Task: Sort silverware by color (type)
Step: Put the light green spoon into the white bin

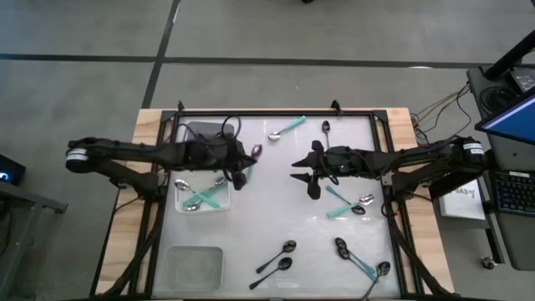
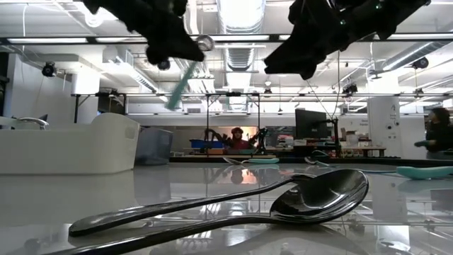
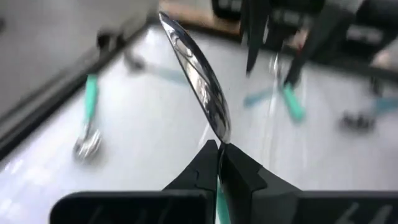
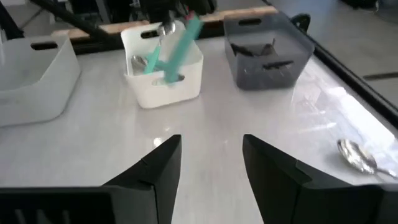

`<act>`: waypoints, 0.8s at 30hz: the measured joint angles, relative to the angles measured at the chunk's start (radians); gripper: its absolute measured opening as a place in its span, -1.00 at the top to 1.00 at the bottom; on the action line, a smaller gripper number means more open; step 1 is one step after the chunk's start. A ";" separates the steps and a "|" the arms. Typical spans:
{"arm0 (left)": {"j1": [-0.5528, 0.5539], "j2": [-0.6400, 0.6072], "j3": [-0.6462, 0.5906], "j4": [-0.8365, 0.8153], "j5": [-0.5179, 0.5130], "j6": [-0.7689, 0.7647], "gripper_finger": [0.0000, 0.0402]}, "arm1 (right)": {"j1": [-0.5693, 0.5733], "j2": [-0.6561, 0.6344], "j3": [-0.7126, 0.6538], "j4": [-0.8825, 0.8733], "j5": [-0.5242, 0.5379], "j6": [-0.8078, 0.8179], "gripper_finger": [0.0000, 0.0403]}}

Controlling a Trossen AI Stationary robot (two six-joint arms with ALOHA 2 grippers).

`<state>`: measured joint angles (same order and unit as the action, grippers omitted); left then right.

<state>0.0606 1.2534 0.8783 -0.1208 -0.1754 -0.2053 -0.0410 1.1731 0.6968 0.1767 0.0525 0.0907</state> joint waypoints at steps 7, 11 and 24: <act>-0.040 -0.018 0.276 -0.808 -0.043 -0.168 0.99 | -0.001 0.024 0.000 -0.038 0.001 0.007 0.19; -0.069 -0.002 0.298 -1.052 -0.044 -0.301 1.00 | -0.001 0.041 -0.001 -0.047 0.003 0.007 0.19; -0.111 0.008 0.082 -0.964 0.001 -0.355 1.00 | -0.005 0.037 -0.001 -0.166 0.151 0.007 0.21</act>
<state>-0.0502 1.2609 0.9607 -1.0845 -0.1745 -0.5608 -0.0465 1.2101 0.6956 0.0106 0.2030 0.0980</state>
